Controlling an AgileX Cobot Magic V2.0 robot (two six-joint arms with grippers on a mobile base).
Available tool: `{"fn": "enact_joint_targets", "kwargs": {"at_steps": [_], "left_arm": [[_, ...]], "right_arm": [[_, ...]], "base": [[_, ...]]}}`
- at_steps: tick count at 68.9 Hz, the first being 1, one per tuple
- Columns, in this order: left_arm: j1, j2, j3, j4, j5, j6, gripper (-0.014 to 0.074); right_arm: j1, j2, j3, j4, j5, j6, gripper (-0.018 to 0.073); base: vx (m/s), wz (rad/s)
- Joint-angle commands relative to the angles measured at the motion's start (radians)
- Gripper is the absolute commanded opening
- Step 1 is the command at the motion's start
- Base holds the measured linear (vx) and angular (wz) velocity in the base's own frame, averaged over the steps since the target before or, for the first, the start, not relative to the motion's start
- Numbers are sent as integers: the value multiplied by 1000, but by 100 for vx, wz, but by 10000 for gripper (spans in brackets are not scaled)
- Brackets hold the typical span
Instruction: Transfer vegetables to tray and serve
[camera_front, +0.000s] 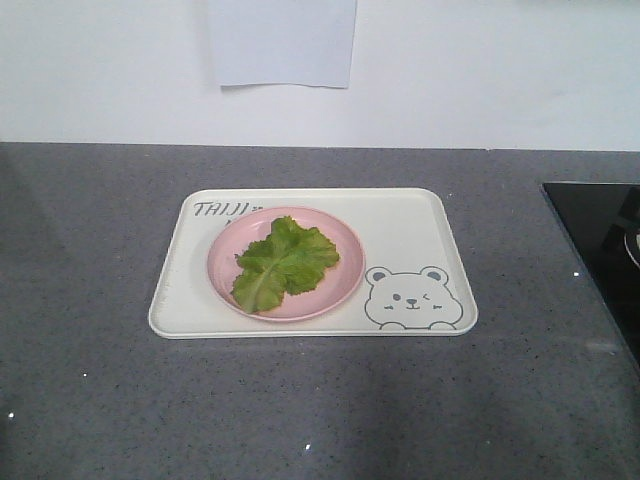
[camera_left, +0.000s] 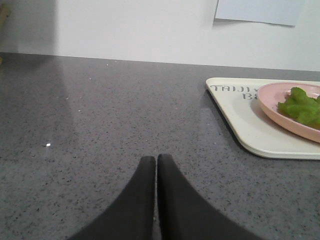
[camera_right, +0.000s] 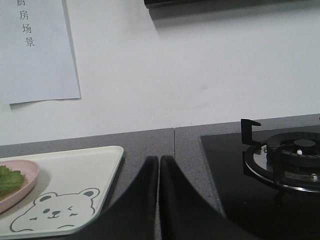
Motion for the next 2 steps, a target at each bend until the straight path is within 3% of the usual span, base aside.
{"fn": "enact_joint_targets", "kwargs": {"at_steps": [1, 2], "left_arm": [[3, -14, 26, -3, -71, -5, -6], [3, -14, 26, -3, -71, -5, -6]], "right_arm": [[-1, -7, 16, -11, -78, -7, -3], [-1, -7, 16, -11, -78, -7, -3]], "base": [[0, 0], [0, 0]]}}
